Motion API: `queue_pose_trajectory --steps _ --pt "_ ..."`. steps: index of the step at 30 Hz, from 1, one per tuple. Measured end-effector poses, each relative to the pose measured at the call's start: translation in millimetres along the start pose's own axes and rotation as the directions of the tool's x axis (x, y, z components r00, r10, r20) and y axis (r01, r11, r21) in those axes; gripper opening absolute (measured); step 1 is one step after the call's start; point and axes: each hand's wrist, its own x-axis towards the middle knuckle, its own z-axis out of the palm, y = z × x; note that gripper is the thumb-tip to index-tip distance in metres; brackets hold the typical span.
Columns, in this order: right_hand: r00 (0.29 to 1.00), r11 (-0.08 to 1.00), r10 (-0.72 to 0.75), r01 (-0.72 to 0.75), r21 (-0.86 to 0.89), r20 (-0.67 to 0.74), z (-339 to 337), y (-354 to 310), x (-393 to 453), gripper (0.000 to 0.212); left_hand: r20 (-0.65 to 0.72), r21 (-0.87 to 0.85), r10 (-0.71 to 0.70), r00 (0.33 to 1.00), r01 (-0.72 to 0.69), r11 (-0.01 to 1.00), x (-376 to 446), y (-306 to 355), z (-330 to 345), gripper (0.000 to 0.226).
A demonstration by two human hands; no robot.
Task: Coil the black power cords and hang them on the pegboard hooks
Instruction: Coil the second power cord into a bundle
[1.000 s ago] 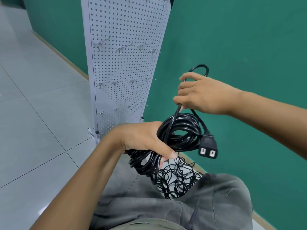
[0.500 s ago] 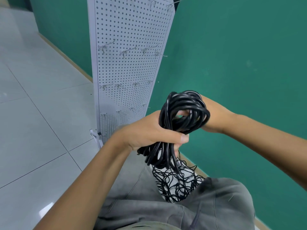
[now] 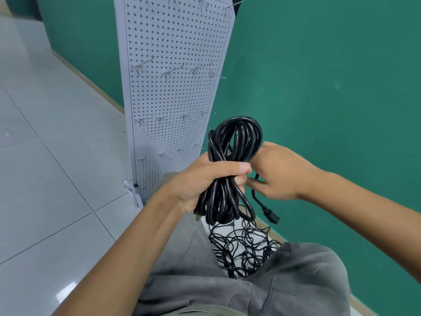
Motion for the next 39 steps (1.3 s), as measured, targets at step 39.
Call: queue_pose_trajectory --steps 39 --pt "0.938 0.97 0.231 -0.203 0.13 -0.259 5 27 -96 0.07 -0.377 0.024 0.0 0.926 0.01 1.0 7 -10 49 0.018"
